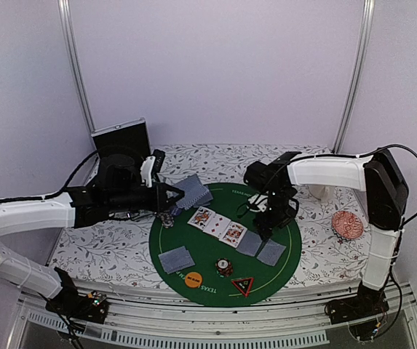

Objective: Distribute texas hold em gaming equipment
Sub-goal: Place the poker card in the community card area, then adjust the poker card in the community card area.

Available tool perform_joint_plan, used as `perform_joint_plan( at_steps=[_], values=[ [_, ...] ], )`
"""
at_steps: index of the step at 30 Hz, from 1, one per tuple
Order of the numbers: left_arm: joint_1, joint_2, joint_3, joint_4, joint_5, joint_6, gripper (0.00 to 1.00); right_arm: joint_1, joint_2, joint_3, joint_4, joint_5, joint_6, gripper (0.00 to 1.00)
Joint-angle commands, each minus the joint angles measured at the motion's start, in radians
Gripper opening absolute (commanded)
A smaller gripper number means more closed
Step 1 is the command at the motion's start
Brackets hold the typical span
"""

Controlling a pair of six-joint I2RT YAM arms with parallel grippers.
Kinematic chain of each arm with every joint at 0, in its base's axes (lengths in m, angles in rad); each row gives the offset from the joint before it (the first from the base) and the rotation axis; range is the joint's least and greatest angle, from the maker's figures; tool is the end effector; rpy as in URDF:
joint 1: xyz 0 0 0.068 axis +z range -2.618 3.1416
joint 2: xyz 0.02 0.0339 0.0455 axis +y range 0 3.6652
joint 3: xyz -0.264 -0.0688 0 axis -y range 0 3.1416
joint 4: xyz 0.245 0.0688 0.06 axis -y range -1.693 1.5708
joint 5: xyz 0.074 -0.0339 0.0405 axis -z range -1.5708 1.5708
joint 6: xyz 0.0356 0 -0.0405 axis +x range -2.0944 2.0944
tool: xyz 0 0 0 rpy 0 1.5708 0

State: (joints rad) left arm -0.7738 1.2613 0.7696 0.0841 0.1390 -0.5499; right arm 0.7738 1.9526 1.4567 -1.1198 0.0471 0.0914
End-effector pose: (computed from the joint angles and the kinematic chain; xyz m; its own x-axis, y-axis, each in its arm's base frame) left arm 0.1998 -0.2021 0.2589 -0.6510 -0.0875 -0.7540 0.5195 0.6729 -0.5266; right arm 0.2569 0.2486 0.1852 -0.7754 -0.6302 0.0404 -0.6315 0.7737 -0.0509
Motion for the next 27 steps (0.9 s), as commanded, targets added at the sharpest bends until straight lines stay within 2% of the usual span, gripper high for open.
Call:
perform_joint_plan(
  at_steps=[1,4,7,9,13,19,23,27],
  values=[
    [0.019,-0.035,0.005,0.018,-0.021,0.012,0.0,-0.012,-0.16,-0.031,0.107,0.072,0.072,0.74],
    [0.018,-0.046,-0.001,0.01,-0.028,0.013,0.0,-0.027,-0.283,-0.147,0.211,-0.024,0.155,0.7],
    [0.019,-0.065,-0.014,0.009,-0.041,0.006,0.0,-0.034,-0.399,-0.362,0.356,-0.135,0.271,0.66],
    [0.02,-0.071,-0.021,0.014,-0.046,0.005,0.0,-0.038,-0.469,-0.478,0.428,-0.165,0.356,0.61],
    [0.021,-0.065,-0.02,0.015,-0.038,0.003,0.0,-0.039,-0.559,-0.628,0.528,-0.187,0.535,0.57],
    [0.021,-0.069,-0.028,0.022,-0.034,0.002,0.0,-0.039,-0.58,-0.785,0.696,-0.271,0.648,0.52],
    [0.021,-0.08,-0.033,0.022,-0.041,0.005,0.0,-0.037,-0.535,-0.798,0.752,-0.287,0.661,0.43],
    [0.021,-0.086,-0.033,0.013,-0.049,0.011,0.0,-0.037,-0.485,-0.785,0.787,-0.299,0.657,0.4]
  ],
)
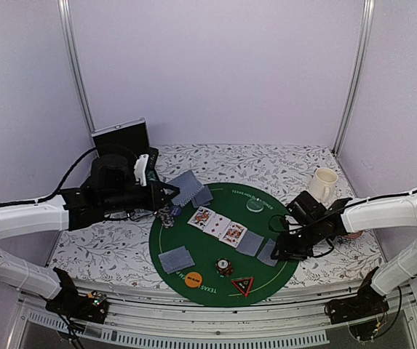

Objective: Distribute texas hold em gaming equipment
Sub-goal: Adjust the poker card in the community card area.

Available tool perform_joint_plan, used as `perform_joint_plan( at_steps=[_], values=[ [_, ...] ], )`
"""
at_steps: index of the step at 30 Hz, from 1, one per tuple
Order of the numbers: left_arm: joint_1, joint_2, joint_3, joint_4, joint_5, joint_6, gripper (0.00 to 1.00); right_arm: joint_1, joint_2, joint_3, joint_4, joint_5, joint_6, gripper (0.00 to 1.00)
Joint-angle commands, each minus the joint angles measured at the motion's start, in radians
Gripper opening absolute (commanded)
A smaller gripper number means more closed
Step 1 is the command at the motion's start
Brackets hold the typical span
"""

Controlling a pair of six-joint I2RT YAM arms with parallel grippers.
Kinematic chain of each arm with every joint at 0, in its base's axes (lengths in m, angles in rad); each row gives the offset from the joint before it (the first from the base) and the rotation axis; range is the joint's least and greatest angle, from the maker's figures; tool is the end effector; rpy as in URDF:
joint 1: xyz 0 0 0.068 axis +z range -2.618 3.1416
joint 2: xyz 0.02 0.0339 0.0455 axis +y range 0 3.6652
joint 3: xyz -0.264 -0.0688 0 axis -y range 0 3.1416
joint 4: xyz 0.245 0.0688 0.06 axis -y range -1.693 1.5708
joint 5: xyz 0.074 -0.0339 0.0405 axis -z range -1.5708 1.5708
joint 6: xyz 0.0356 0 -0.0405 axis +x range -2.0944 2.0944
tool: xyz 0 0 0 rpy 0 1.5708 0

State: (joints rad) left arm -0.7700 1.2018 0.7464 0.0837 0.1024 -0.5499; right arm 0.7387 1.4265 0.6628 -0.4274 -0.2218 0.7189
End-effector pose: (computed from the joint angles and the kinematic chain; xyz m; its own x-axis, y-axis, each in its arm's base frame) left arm 0.1936 -0.1928 0.2661 -0.6199 -0.1230 -0.7750 0.5124 0.6845 -0.5186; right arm 0.1728 0.1679 0.1477 -0.9890 -0.0318 -0.1444 -0.0874 0.9133 0.3978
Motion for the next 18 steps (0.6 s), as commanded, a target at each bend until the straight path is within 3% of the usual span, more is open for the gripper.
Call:
perform_joint_plan(
  at_steps=[1,13,18],
  values=[
    [0.017,-0.028,-0.01,0.012,-0.014,0.013,0.0,-0.002,0.05,0.013,0.099,-0.028,0.028,0.39],
    [0.02,-0.028,-0.007,0.007,-0.024,0.021,0.0,0.0,0.062,0.033,0.108,-0.024,0.028,0.34],
    [0.02,-0.026,-0.006,0.004,-0.016,0.025,0.0,0.0,-0.008,0.059,0.015,0.05,0.014,0.41]
  ],
)
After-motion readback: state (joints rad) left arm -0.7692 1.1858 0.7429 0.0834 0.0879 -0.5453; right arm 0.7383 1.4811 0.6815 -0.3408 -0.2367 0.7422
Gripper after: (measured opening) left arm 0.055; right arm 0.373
